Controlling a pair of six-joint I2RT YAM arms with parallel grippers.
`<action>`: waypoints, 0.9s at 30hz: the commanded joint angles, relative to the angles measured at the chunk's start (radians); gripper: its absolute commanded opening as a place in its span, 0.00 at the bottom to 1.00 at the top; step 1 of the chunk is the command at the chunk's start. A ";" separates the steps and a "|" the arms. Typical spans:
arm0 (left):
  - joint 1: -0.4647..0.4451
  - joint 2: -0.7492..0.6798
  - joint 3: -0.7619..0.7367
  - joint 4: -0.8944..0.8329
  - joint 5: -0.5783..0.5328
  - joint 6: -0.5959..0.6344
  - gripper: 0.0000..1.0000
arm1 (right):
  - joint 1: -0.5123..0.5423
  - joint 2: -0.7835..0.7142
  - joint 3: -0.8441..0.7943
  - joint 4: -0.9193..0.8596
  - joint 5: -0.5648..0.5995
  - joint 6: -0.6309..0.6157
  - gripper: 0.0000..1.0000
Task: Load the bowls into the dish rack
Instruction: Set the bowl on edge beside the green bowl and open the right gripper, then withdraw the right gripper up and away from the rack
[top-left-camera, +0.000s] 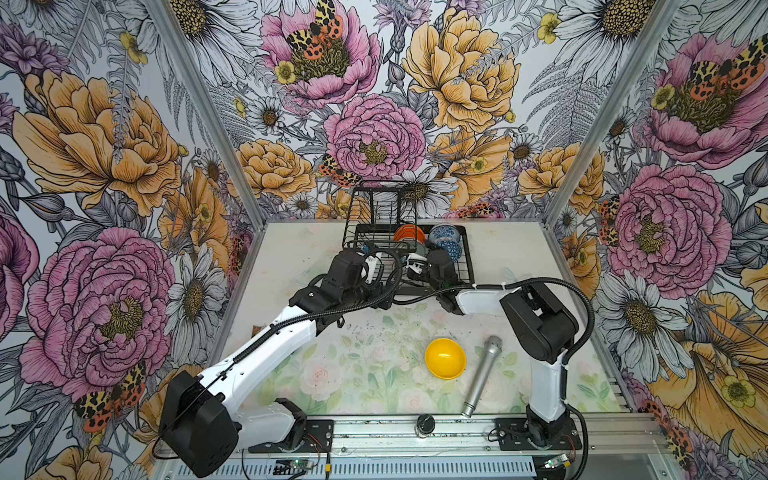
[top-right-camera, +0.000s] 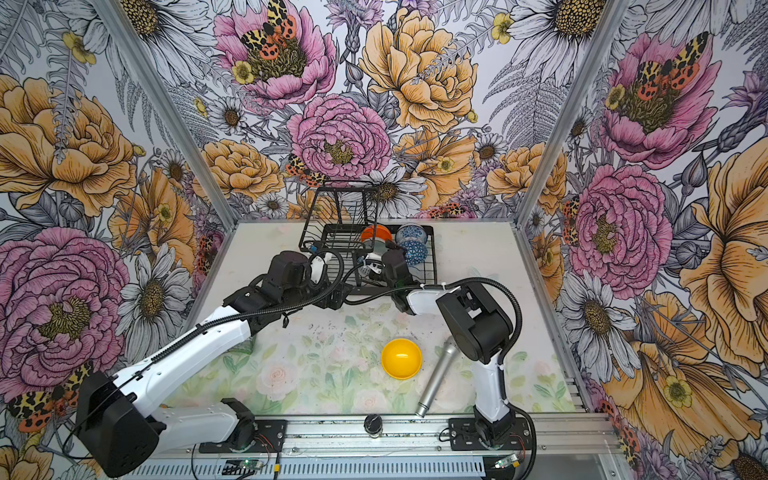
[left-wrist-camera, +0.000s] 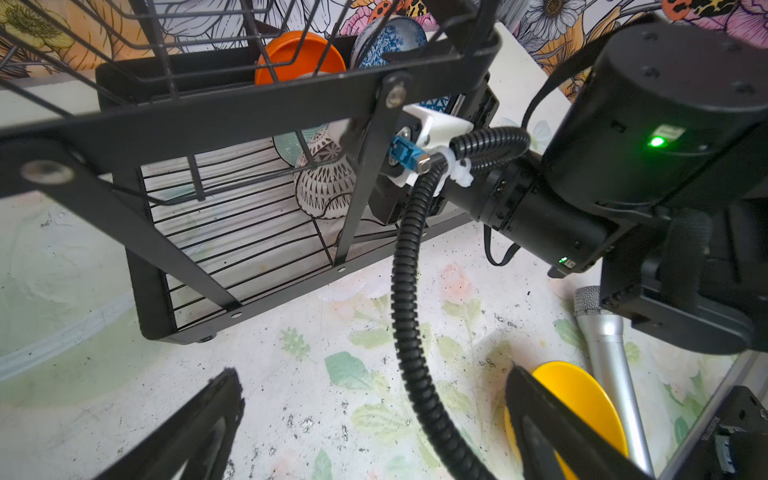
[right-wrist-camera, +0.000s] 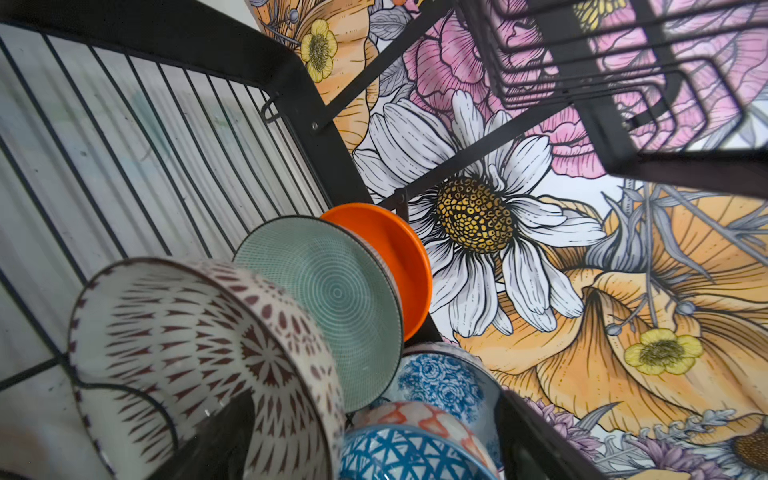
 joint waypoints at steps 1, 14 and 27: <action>0.007 0.008 0.003 0.022 0.020 -0.007 0.99 | 0.010 -0.070 -0.026 0.018 -0.007 -0.024 0.95; 0.009 0.007 0.003 0.022 0.014 -0.004 0.99 | 0.002 -0.191 -0.091 -0.118 0.023 -0.110 0.99; 0.013 0.008 0.005 0.021 0.002 0.008 0.99 | 0.017 -0.349 -0.156 -0.313 0.092 -0.068 0.99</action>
